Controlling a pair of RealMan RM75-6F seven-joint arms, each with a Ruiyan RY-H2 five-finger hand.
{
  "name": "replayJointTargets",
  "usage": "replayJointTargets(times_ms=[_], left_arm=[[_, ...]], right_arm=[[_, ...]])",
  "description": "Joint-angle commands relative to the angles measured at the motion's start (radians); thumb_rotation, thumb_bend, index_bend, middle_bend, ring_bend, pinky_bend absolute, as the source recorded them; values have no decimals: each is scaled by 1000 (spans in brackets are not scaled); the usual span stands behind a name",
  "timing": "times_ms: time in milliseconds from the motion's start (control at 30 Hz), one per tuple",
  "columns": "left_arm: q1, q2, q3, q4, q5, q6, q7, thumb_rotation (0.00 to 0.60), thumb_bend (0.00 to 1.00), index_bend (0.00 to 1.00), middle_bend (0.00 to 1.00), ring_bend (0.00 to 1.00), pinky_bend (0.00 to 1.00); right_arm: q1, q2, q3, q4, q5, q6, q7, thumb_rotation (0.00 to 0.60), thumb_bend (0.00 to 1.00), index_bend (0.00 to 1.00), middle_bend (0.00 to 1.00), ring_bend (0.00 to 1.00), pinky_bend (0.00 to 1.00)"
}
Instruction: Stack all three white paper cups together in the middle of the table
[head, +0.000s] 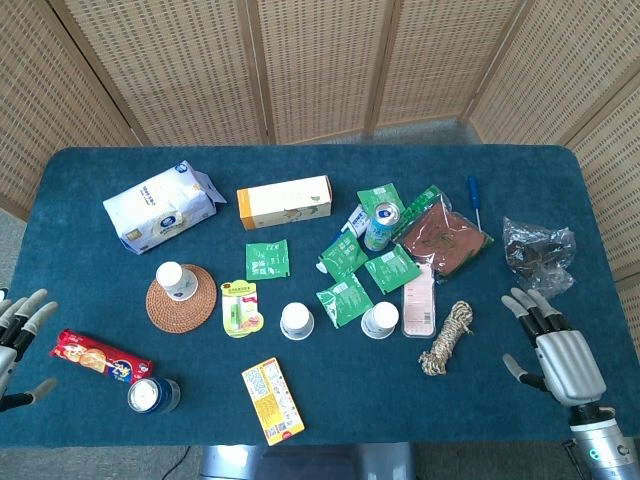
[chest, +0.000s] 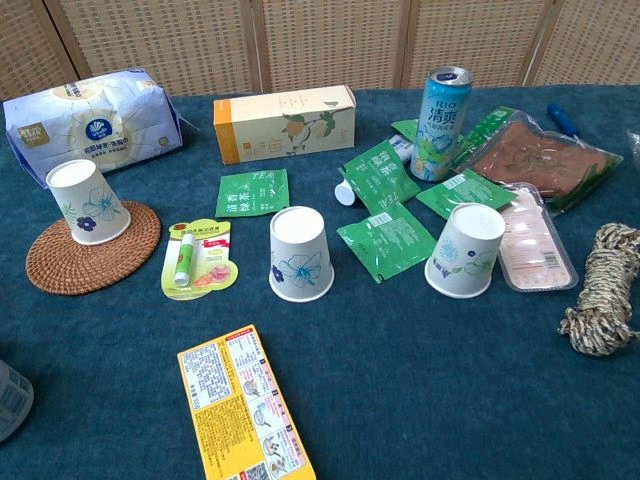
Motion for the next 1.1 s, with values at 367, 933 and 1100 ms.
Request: replayJointTargets(times_ms=[367,933,1100], left_arm=[[2,-16,3,-4,9,-3,36,600,232,0,0,0,0],[-3,-15,-8,7,-31,-20,26,600,232,0,0,0,0],[-6,-15,-11,9,-42,-29,27,600,232,0,0,0,0]], right_arm=[[15,-1,-5,-14,-6,-26,24,600,328,116,33,0,220],[264,-28,23,-140,-2,-390,30,600,320,111,7,0,212],[341,-93,61,-110,54,-490,-17,600,321,99,0,0,206]])
